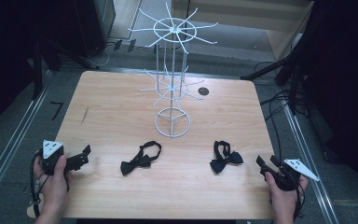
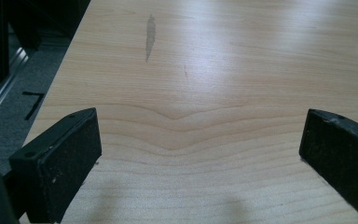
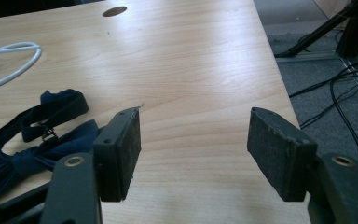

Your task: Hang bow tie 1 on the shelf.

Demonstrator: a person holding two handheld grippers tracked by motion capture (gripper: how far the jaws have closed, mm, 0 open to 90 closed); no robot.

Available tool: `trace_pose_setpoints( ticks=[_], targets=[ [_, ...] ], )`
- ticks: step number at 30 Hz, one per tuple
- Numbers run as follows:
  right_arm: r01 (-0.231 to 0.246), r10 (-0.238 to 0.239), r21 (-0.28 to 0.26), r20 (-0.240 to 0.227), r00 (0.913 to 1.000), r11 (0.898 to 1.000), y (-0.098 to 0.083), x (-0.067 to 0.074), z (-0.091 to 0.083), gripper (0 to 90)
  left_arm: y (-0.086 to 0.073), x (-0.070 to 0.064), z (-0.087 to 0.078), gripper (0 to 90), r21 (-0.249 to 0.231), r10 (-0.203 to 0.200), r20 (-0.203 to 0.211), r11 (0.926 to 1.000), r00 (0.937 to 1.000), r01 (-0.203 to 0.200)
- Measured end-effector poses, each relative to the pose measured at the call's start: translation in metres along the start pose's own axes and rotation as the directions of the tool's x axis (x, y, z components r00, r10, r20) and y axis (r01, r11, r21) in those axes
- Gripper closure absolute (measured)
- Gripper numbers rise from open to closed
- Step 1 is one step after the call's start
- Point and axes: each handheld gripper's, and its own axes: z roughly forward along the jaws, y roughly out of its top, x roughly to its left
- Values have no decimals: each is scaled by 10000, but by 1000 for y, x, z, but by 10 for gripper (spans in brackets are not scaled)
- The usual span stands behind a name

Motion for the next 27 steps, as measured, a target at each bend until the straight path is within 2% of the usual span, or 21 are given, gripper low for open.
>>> trace_pose_setpoints(
  ticks=[4,7,15,16,21,27],
  targets=[
    [178,-179,-55,-152,9997,9998,4,5,1,366,0,-2,-1,0,-54,208,-30,9998,9998,-209],
    [311,-312,-46,-264,9992,9995,8,10,3,367,0,-2,-1,0,-24,218,-26,9998,9998,-218],
    [884,-874,134,-607,9943,9960,14,34,14,371,0,-3,1,0,13,256,-26,9997,9997,-256],
    [973,-958,202,-671,9931,9950,16,40,17,373,0,-3,1,0,14,284,-28,9996,9996,-284],
    [1147,-1123,310,-709,9911,9929,18,49,24,378,0,-4,1,0,-2,324,-26,9995,9995,-324],
    [1080,-1038,471,-843,9910,9930,21,60,32,381,0,-4,1,0,36,370,-45,9993,9993,-370]
  ],
)
